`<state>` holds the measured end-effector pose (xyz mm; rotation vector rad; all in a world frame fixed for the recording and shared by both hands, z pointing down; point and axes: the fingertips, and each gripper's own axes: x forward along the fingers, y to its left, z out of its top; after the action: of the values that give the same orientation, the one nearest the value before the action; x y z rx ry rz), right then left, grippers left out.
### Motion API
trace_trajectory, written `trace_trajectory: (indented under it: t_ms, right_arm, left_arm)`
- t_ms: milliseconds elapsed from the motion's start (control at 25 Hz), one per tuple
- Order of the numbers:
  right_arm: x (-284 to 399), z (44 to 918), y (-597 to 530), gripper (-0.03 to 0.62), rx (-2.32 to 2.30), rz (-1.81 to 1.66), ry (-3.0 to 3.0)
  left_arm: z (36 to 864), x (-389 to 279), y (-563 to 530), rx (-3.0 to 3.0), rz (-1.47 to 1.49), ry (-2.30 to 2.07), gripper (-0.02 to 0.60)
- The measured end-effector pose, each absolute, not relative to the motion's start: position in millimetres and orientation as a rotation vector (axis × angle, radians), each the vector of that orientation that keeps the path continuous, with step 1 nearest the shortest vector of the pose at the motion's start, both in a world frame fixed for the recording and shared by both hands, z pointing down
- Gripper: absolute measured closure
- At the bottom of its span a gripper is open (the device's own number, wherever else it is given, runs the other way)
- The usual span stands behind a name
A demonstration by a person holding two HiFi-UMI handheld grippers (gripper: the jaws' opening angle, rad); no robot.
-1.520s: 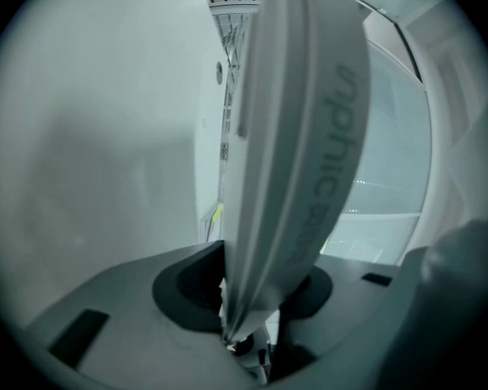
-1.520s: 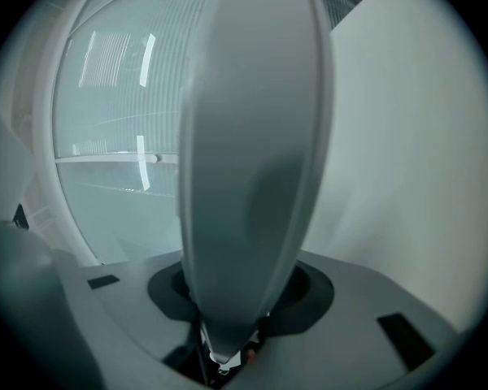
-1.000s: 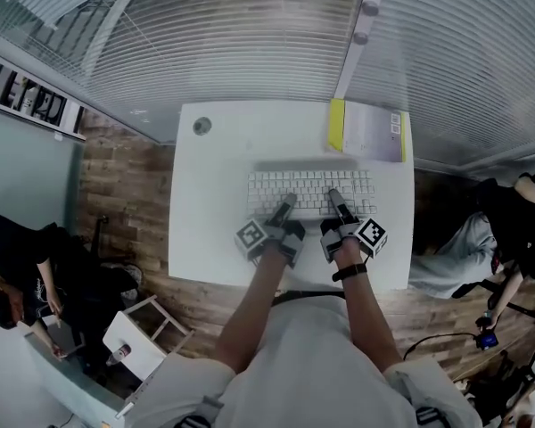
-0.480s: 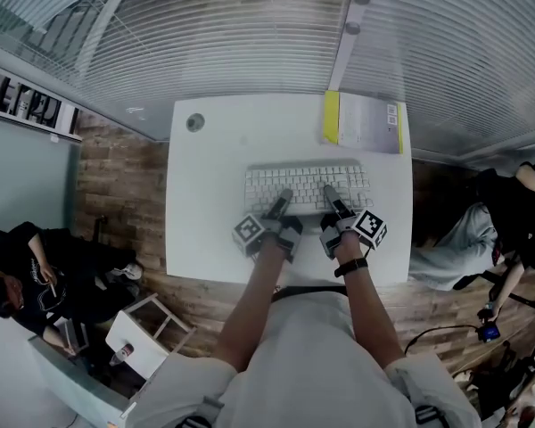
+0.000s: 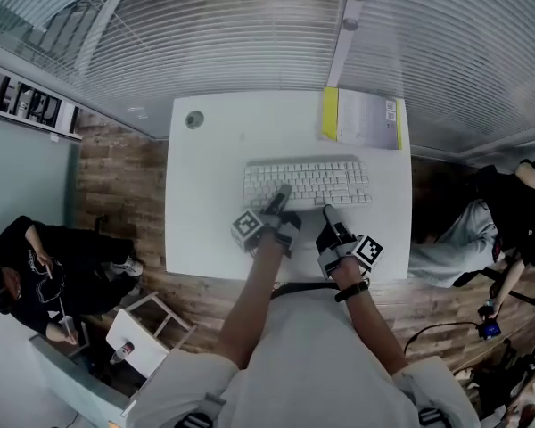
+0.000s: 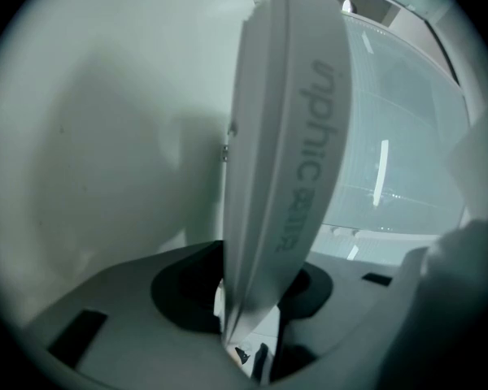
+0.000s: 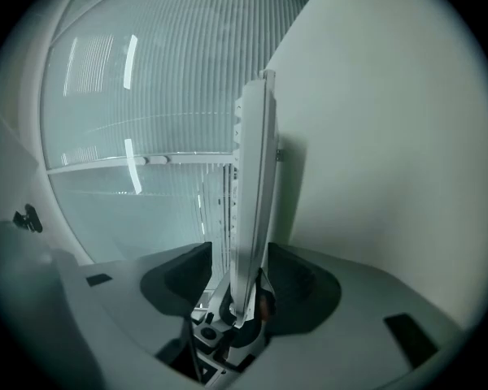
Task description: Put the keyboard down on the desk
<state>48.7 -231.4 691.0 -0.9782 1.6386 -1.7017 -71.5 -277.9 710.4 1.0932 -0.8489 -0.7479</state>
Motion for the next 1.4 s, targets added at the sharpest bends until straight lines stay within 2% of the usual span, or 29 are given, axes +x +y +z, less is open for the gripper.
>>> trace_trajectory:
  t_ms: [400, 520, 600, 760, 1400]
  right_arm:
    - [28, 703, -234, 0.398, -0.996, -1.709, 1.598]
    - [22, 702, -237, 0.424, -0.994, -1.705, 1.607]
    - [19, 700, -239, 0.464, -0.987, -1.696, 1.61]
    - [16, 700, -237, 0.482, -1.008, -1.719, 1.605]
    - [15, 713, -231, 0.487, -1.079, -1.808, 1.487]
  left_arm:
    - [712, -71, -280, 1.092, -0.74, -0.846, 0.445]
    - [710, -71, -280, 1.09, -0.749, -0.84, 0.445]
    - [710, -71, -281, 1.085, -0.75, -0.842, 0.445]
    - [709, -74, -279, 1.086, -0.745, -0.849, 0.445]
    - [712, -80, -220, 1.098, -0.626, -0.865, 0.43]
